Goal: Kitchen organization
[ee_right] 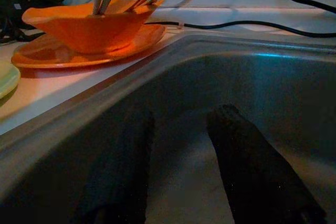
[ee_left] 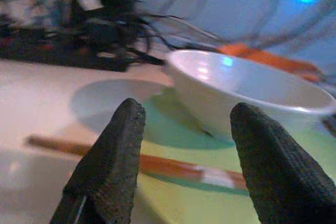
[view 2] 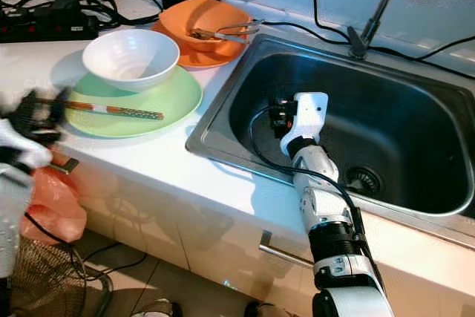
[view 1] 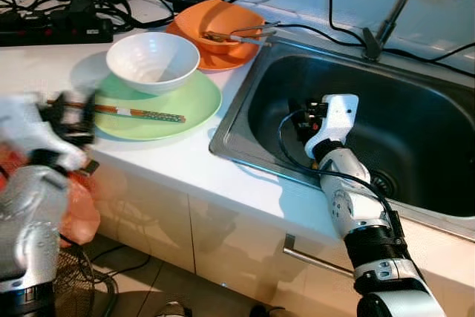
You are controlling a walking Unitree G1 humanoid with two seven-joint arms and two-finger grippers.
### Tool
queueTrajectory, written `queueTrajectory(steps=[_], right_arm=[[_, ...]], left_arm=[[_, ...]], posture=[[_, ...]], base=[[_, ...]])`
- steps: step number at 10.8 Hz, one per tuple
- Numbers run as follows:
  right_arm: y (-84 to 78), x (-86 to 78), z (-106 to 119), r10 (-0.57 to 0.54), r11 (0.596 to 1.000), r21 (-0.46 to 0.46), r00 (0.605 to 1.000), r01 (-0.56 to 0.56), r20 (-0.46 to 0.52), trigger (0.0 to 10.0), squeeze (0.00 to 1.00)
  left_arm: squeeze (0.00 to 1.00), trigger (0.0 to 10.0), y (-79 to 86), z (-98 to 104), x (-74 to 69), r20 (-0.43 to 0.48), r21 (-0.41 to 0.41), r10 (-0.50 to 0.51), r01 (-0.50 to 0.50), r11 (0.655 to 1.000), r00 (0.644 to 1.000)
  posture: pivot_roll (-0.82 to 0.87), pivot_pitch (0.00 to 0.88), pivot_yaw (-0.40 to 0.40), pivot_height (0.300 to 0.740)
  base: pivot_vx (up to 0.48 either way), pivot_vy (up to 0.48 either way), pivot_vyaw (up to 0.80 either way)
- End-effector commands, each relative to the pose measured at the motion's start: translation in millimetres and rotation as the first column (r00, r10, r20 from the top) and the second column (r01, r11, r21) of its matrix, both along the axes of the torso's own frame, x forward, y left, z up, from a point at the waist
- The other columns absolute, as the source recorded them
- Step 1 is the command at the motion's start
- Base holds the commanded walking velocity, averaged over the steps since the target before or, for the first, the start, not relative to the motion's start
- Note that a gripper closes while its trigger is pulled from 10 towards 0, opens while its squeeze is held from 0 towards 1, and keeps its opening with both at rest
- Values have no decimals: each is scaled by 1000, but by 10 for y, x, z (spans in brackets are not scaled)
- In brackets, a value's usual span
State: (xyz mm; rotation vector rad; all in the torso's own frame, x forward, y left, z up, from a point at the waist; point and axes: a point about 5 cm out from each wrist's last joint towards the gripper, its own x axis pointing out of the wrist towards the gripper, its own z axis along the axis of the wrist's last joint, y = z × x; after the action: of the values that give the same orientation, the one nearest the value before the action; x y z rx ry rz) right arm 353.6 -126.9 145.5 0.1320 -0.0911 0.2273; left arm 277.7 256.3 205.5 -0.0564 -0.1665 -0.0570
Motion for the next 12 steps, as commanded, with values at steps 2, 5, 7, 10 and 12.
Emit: queueTrajectory(steps=[2, 5, 7, 10, 12], right_arm=[[0, 13, -9, -5, 1000, -4, 1000, 5, -6, 10000, 0], [17, 6, -26, -7, 1000, 7, 1000, 7, -10, 10000, 0], [34, 10, -28, -4, 1000, 10, 1000, 4, -12, 10000, 0], [67, 13, -33, -1, 1000, 20, 1000, 2, -14, 10000, 0], [79, 20, -30, 0, 1000, 25, 1000, 0, -13, 10000, 0]], left_arm=[[0, 10000, -51, 174, -13, -50, 227, -145, 153, 962, 988], [0, 10000, 10, 353, -56, -127, 354, -260, 289, 889, 957], [1000, 10000, 117, 395, -62, -187, 391, -296, 347, 853, 937], [1000, 10000, 260, 503, -15, -268, 420, -342, 429, 800, 901], [1000, 10000, 350, 492, 56, -324, 404, -372, 483, 777, 870]], posture=[[103, 95, -62, 740], [109, 102, -50, 740], [114, 102, -44, 740], [120, 99, -36, 740], [121, 97, -33, 740]], base=[[0, 0, 0], [0, 0, 0], [0, 0, 0], [0, 0, 0], [0, 0, 0]])
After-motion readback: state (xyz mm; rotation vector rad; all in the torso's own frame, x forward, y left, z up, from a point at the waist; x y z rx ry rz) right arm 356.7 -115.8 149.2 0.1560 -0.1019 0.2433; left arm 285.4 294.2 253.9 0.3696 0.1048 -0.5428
